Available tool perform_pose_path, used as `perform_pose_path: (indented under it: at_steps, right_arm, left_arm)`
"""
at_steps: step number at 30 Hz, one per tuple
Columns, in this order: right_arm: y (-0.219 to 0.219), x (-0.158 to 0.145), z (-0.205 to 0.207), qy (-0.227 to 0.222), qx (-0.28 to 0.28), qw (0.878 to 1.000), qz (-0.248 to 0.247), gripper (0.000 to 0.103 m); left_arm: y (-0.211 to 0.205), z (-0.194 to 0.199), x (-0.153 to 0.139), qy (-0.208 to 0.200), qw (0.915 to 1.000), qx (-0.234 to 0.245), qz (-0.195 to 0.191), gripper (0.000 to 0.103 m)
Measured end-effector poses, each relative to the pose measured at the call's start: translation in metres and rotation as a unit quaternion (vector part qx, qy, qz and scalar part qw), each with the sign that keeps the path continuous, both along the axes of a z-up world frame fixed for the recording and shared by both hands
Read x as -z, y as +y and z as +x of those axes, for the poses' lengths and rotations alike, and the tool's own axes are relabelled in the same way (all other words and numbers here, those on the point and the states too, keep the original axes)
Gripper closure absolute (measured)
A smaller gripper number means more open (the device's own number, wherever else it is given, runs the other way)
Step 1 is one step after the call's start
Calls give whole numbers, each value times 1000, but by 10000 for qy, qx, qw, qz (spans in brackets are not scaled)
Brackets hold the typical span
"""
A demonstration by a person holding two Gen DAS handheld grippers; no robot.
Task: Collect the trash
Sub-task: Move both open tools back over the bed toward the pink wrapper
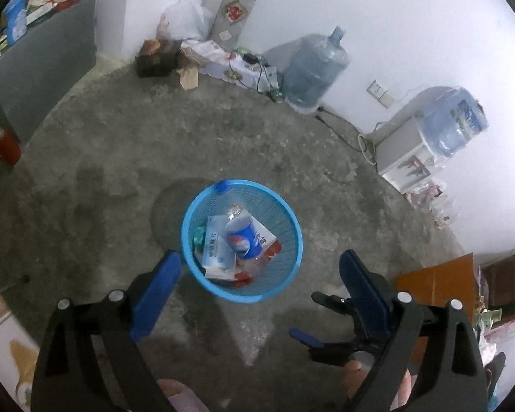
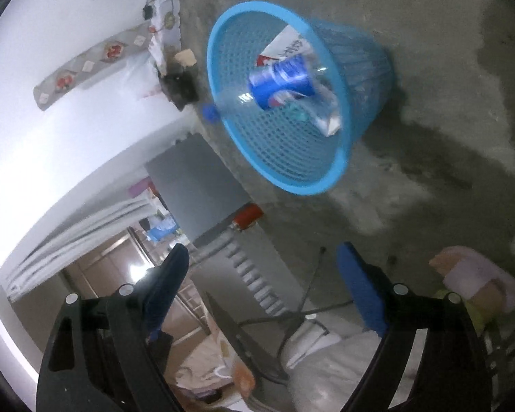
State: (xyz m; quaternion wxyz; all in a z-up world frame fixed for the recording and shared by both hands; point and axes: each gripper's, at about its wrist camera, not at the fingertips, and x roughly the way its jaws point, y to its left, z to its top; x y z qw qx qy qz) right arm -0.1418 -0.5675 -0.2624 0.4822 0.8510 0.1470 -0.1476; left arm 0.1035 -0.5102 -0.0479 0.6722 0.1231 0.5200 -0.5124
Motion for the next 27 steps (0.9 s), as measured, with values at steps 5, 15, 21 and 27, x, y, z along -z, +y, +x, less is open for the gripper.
perform_pose_path:
  at_steps: [5,15,21,27]
  right_arm:
    - [12,-22,-3,12,-172,9993,-337,18]
    - [40,-96,39,126,-1371,9750,-1742,18]
    - [86,-161,79,216,-2394,9224,-3022,18]
    - [139,-207,113,374,-3095,8555,-4133,14]
  left_arm:
    - [56,-5,-30,-145,9994,1,-300,11]
    - [190,-18,-83,-649,9902,-545,-1109,11]
    - [272,-16,-90,-891,9812,-1143,-1274,11]
    - [341,-4,-89,-1034,9711,-1783,-1203,11]
